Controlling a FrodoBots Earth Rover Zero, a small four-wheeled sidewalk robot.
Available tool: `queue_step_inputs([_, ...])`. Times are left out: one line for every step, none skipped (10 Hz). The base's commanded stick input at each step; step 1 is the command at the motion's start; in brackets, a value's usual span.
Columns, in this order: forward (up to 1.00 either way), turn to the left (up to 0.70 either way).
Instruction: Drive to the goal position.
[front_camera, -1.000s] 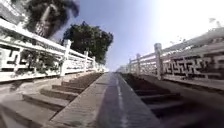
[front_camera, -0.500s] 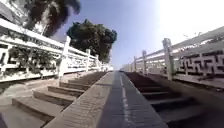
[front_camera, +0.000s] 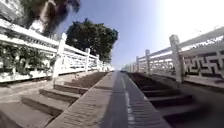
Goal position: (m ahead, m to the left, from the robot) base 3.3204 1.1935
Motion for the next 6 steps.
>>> queue_step_inputs([0.70,0.00])
queue_step_inputs([0.70,-0.02])
queue_step_inputs([0.70,-0.11])
queue_step_inputs([0.70,-0.13])
queue_step_inputs([0.70,-0.13])
queue_step_inputs([0.70,-0.10])
